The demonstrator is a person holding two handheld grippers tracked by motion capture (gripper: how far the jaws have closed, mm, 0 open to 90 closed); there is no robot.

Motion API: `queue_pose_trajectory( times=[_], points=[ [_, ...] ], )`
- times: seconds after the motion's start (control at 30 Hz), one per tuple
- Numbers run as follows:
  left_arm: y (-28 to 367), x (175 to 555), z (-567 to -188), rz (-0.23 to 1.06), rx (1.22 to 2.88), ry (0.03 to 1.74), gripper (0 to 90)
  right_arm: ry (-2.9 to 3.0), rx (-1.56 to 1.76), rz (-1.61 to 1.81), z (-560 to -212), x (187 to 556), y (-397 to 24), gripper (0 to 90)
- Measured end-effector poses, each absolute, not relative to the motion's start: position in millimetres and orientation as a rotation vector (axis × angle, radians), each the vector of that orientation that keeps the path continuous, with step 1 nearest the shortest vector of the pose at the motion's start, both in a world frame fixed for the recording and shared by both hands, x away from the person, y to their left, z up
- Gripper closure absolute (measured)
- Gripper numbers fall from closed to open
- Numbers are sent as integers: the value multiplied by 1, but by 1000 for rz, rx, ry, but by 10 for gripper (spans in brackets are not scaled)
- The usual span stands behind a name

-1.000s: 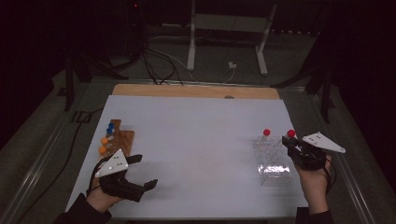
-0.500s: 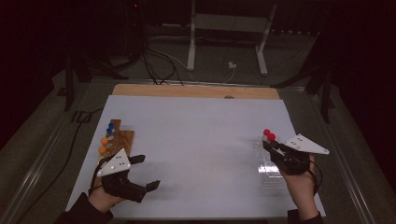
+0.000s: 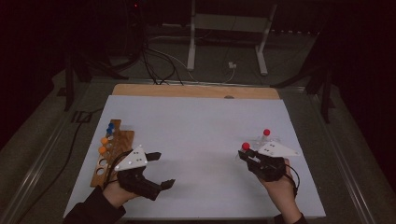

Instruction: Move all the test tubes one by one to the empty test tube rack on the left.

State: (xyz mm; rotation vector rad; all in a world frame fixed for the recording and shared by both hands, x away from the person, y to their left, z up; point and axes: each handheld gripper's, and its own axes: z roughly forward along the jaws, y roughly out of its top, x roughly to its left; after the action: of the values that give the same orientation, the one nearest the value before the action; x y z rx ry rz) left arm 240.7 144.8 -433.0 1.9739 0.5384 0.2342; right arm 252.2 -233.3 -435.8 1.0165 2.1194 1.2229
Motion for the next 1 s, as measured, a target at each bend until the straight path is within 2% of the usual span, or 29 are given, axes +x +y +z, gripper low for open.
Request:
queue_pose_trajectory(
  times=[0.33, 0.43, 0.53, 1.0],
  points=[
    [104, 251, -424, 204, 1986, 442, 74, 2224, 953, 1248, -443, 248, -203, 753],
    [95, 253, -419, 204, 1972, 417, 167, 2250, 943, 1249, -445, 247, -197, 752],
    [85, 256, -414, 208, 1959, 394, 223, 2265, 927, 1258, -445, 246, -193, 752],
    [32, 274, -406, 209, 1971, 319, 444, 2295, 901, 1264, -446, 244, -186, 753]
  ],
)
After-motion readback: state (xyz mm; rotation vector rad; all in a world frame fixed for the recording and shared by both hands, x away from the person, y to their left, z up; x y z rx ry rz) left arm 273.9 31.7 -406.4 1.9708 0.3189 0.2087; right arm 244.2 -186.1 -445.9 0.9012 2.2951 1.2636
